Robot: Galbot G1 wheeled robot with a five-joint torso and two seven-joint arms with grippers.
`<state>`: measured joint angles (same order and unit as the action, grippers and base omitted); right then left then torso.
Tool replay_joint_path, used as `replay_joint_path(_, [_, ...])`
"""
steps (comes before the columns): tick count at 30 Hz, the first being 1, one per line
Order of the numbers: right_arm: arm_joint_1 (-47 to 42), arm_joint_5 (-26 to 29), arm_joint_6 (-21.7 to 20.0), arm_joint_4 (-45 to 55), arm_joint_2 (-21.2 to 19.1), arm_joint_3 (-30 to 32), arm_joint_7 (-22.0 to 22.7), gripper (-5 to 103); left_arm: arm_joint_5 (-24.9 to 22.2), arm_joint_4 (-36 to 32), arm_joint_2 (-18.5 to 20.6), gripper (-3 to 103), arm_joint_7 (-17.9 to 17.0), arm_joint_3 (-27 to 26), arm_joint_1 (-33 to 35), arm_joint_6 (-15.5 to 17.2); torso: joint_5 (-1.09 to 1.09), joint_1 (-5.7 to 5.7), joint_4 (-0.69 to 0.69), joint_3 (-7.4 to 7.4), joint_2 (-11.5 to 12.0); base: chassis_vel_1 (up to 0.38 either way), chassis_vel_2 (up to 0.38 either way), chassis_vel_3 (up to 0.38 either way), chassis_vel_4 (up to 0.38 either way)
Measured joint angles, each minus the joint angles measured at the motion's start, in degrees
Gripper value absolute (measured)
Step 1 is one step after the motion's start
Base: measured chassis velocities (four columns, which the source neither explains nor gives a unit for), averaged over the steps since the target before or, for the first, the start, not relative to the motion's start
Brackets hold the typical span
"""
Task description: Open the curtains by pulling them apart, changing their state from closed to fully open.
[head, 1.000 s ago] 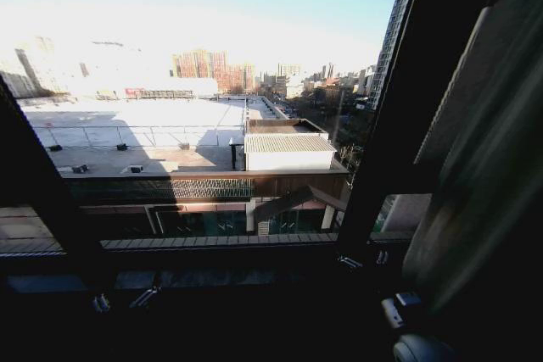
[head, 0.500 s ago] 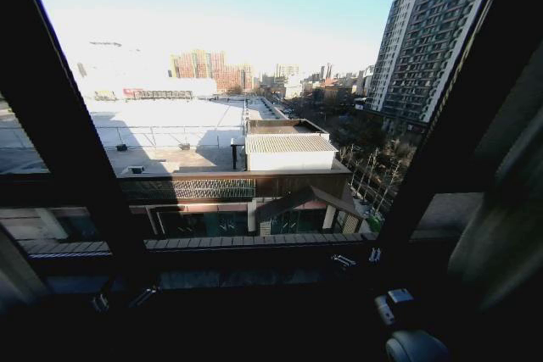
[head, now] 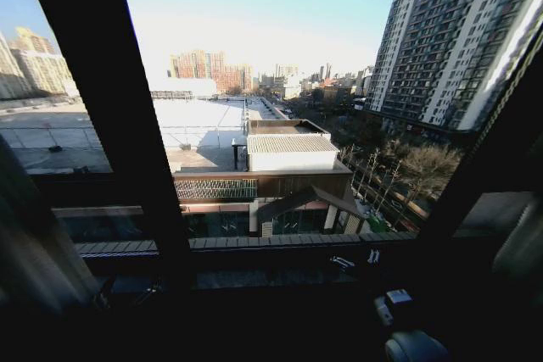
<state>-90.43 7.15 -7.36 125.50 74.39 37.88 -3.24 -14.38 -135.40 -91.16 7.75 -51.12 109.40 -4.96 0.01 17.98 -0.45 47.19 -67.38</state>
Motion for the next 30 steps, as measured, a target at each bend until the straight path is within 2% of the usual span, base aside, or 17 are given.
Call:
replay_joint_path(22, [0.6,-1.0,-0.1,-1.2,2.0,-1.6,0.2,100,-0.1,0.4,0.0,100,0.0,-0.5,-0.2,-0.2,-0.01,0.00,0.00,0.00,0.0,0.354,0.357,-0.352,-0.359])
replay_joint_path(24, [0.8,-0.6,-0.2,-1.3,2.1,-2.0,1.2,100,-0.1,0.5,0.0,100,0.0,-0.5,-0.2,-0.2,0.01,0.00,0.00,0.00,0.0,0.364,0.352,-0.372,-0.361])
replay_joint_path(30, [1.6,0.7,-2.3,-1.1,1.8,-2.4,2.3,100,-0.2,1.3,0.5,100,-0.2,-0.5,-0.6,0.1,-0.04,0.01,0.01,0.00,0.0,0.273,0.288,-0.281,-0.278])
